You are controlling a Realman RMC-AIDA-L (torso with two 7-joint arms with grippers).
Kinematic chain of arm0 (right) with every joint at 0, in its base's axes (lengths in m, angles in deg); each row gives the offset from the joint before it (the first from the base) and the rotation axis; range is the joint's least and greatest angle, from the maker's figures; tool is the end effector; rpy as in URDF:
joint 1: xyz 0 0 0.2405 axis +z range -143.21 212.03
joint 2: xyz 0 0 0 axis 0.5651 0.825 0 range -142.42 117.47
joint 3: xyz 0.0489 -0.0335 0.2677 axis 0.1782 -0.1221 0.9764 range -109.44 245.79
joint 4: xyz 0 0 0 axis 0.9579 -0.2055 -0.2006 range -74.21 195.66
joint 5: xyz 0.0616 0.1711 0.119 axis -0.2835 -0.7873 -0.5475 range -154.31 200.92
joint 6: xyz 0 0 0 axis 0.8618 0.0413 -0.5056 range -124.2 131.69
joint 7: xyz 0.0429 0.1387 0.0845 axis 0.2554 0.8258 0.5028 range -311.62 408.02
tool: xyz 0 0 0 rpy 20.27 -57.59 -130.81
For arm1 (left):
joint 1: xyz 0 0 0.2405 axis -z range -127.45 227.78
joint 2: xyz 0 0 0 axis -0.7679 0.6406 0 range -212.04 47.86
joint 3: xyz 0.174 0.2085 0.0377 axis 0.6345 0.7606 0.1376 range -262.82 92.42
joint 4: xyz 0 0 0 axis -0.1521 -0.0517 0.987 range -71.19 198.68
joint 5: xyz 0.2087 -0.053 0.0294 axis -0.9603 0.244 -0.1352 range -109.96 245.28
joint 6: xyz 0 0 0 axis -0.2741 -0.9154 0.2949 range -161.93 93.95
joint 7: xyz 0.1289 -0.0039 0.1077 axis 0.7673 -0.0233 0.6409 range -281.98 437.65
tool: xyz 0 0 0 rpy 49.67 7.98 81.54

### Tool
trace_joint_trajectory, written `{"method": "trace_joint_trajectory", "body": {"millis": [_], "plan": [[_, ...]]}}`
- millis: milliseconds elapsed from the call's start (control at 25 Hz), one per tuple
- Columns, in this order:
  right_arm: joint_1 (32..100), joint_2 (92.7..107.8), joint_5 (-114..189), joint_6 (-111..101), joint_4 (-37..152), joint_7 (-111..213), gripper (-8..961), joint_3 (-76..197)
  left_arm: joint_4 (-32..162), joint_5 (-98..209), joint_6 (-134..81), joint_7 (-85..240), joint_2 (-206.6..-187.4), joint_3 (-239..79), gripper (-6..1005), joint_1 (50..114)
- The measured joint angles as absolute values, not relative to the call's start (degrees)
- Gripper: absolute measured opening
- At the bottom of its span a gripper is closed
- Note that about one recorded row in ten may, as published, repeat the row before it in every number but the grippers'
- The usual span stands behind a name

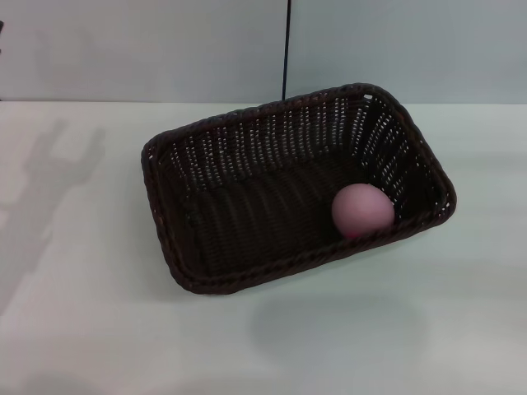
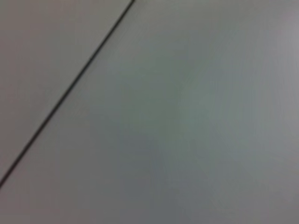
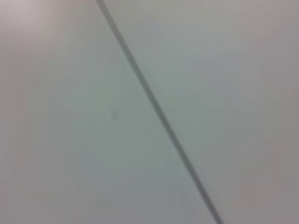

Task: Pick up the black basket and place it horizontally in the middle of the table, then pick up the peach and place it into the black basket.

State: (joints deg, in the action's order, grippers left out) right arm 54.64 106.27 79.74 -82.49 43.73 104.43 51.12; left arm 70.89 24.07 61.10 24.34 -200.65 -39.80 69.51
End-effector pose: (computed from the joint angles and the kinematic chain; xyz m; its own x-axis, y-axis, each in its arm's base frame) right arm 0.3696 0.3270 0.1109 0.2377 0.3625 -0.9012 -0.9285 -0.1878 -0.3204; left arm -0.3290 0.3111 0.0382 0.1625 -0.1866 0.9689 0.8672 -0.4414 -0.2305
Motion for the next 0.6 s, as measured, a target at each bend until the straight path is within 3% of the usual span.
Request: {"method": "trace_joint_trajectory", "body": {"millis": [600], "plan": [[54.3,106.18,79.4,-82.1,46.8,104.2,638,55.5,70.4,24.1,64.1,24.2,-200.48,-43.1,813,67.6]]}}
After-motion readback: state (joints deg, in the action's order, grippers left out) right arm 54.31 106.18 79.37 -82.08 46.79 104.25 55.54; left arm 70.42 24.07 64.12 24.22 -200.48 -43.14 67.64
